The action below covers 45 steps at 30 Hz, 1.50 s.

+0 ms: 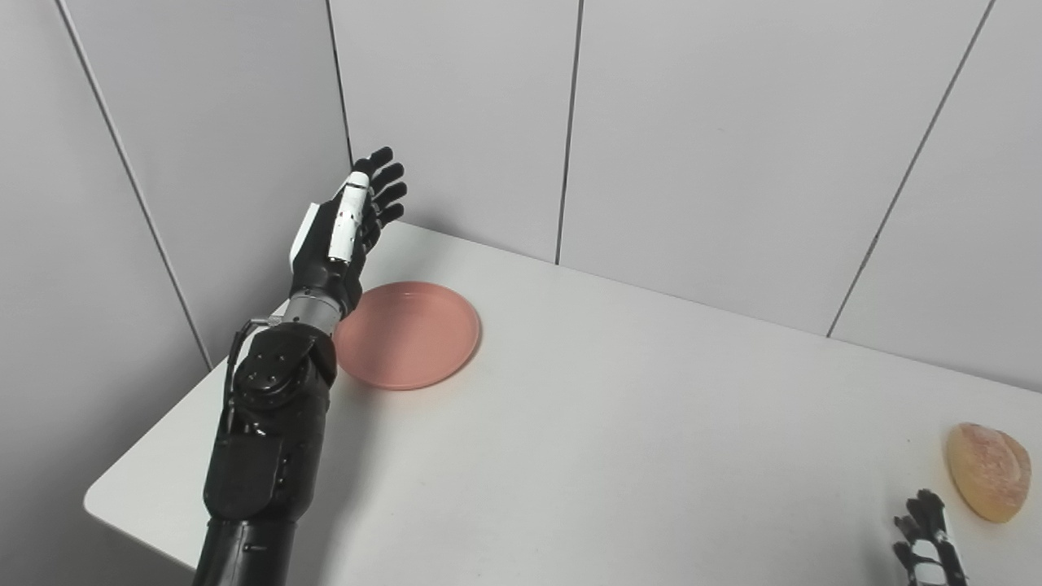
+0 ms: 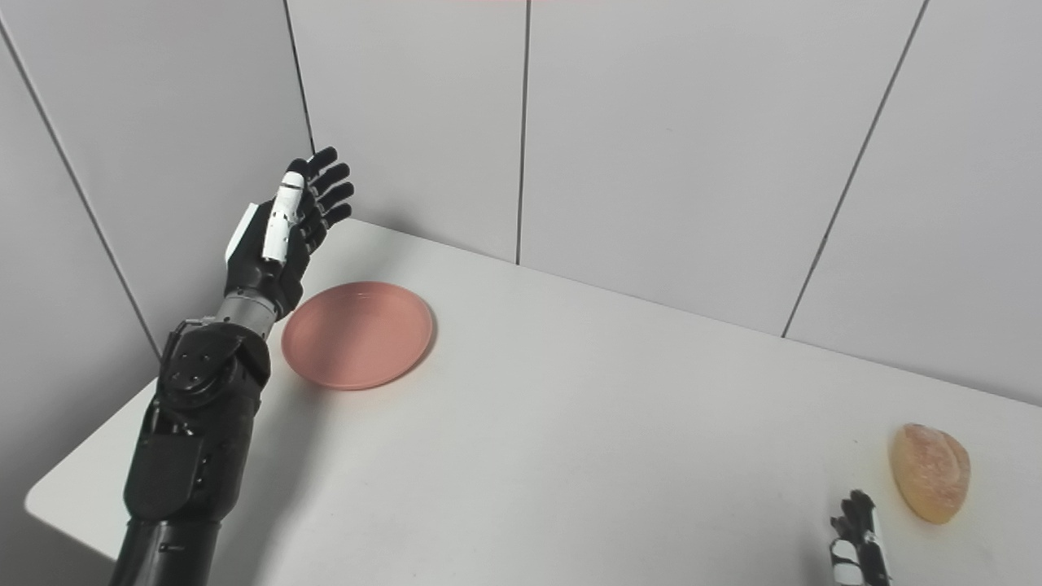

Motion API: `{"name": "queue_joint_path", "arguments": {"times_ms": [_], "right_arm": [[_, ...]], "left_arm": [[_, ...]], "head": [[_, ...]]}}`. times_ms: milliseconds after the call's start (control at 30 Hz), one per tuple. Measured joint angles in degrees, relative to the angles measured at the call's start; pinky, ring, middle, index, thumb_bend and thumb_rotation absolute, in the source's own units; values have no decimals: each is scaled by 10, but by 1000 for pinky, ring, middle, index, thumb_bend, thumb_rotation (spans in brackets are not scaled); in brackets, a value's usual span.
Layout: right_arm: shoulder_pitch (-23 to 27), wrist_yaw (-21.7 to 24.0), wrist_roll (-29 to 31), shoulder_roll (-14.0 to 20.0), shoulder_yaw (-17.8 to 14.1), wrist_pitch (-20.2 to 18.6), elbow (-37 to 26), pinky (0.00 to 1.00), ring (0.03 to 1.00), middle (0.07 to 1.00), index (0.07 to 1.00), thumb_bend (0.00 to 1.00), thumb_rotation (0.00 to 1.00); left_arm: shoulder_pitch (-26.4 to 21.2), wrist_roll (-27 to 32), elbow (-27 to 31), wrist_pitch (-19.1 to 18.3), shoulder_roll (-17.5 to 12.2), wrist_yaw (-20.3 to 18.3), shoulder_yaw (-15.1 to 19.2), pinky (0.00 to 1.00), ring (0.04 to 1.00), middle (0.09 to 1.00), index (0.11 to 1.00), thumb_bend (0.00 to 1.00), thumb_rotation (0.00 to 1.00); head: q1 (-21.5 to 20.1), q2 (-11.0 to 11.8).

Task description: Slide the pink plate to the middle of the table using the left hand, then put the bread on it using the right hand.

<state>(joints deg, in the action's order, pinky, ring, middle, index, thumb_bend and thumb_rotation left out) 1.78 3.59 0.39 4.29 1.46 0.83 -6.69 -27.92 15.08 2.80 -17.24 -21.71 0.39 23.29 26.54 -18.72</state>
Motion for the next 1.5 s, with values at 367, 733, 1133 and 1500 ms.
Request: {"name": "queue_joint_path", "arguments": {"times_ms": [367, 733, 1133, 1500], "right_arm": [[0, 9, 17, 1, -4, 0, 2, 992, 1000, 1000, 1000, 144, 1000], [0, 9, 15, 2, -4, 0, 2, 994, 1000, 1000, 1000, 170, 1000], [0, 9, 11, 2, -4, 0, 2, 987, 998, 1000, 1000, 166, 1000], [0, 9, 11, 2, -4, 0, 3, 970, 991, 1000, 1000, 185, 1000]], "left_arm": [[-4, 26, -49, 0, -26, -1, 34, 875, 870, 869, 846, 342, 1000], [-6, 62, -103, 0, -42, -5, 60, 867, 873, 876, 855, 331, 1000], [-4, 87, -141, 1, -49, -14, 71, 892, 880, 875, 857, 304, 1000], [-4, 85, -167, 3, -49, -14, 67, 894, 883, 875, 847, 303, 1000]], "head": [[4, -1], [4, -3], [4, -4], [-1, -7]]}}
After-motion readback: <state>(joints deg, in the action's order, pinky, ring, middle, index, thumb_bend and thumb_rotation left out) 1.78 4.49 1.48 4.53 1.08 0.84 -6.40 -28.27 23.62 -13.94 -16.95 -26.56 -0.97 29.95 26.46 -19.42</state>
